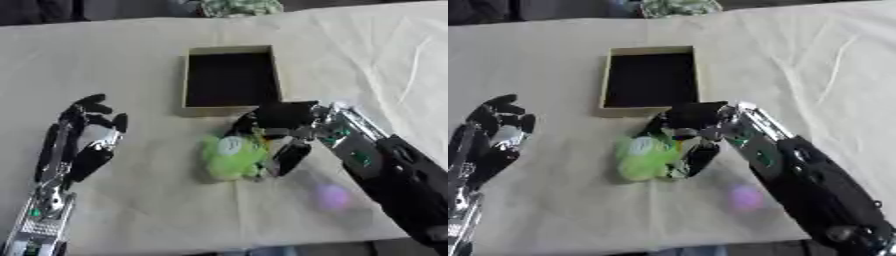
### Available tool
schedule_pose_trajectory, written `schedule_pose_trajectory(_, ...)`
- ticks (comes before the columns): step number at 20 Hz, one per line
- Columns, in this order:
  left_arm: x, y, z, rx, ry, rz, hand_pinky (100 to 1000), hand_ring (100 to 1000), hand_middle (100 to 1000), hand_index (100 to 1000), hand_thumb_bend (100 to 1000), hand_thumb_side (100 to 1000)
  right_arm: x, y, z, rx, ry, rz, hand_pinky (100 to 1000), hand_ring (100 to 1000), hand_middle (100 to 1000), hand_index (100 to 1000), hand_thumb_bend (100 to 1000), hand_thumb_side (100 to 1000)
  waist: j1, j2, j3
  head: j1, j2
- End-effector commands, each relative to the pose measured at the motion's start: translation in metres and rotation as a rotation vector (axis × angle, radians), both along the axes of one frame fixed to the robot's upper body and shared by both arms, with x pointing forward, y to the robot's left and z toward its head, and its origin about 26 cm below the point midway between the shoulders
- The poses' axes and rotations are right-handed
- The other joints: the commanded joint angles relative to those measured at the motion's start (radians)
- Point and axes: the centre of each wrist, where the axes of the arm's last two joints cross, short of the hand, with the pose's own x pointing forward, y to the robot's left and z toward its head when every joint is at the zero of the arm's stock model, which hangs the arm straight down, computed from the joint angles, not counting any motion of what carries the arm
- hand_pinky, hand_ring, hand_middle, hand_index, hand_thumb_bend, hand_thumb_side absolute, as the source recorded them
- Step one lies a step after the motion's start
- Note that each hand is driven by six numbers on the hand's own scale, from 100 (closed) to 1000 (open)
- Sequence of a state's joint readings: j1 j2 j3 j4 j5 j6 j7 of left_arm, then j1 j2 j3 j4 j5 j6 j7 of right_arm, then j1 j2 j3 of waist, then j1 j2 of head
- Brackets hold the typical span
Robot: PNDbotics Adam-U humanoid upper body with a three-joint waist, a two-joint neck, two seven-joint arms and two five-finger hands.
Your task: Pick up objects on the table and place them in the box.
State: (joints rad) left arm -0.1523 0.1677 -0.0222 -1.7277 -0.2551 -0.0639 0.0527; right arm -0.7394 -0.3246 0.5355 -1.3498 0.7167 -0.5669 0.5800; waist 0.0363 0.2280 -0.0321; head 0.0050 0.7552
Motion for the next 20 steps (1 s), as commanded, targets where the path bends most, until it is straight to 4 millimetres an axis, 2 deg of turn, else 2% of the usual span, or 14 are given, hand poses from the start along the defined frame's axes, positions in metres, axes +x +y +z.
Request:
schedule_pose_trajectory(1, 0.001, -0.001, 0.006, 0.003, -0.023, -0.01, 835, 565, 610, 821, 395, 474, 0.003, -0.006, 0.007, 0.045, -0.044, -0.003, 782, 656, 494, 624, 100, 158, 0.0, -0.014, 0.0, -0.002, 0.005)
schedule_pose_trajectory(7, 0.001, -0.001, 0.007, 0.004, -0.022, -0.008, 835, 565, 610, 822, 387, 481, -0.001, -0.006, 0.027, 0.155, -0.079, -0.004, 775, 651, 490, 618, 100, 152, -0.001, -0.015, -0.003, 0.0, 0.005)
schedule_pose_trajectory(12, 0.0, 0.0, 0.007, 0.008, -0.022, -0.005, 835, 565, 611, 823, 384, 484, -0.009, -0.007, 0.064, 0.214, -0.071, 0.01, 772, 650, 491, 619, 100, 156, -0.002, -0.018, -0.006, 0.003, 0.004)
schedule_pose_trajectory(16, 0.0, 0.001, 0.007, 0.011, -0.021, -0.006, 835, 566, 612, 823, 380, 486, -0.014, -0.016, 0.099, 0.22, -0.084, -0.008, 781, 656, 496, 625, 100, 138, -0.003, -0.021, -0.005, 0.002, 0.003)
schedule_pose_trajectory(20, 0.001, -0.001, 0.008, 0.012, -0.021, -0.017, 835, 566, 612, 823, 382, 492, -0.008, -0.032, 0.116, 0.222, -0.092, -0.074, 779, 655, 498, 628, 100, 145, -0.002, -0.022, 0.004, -0.004, -0.001)
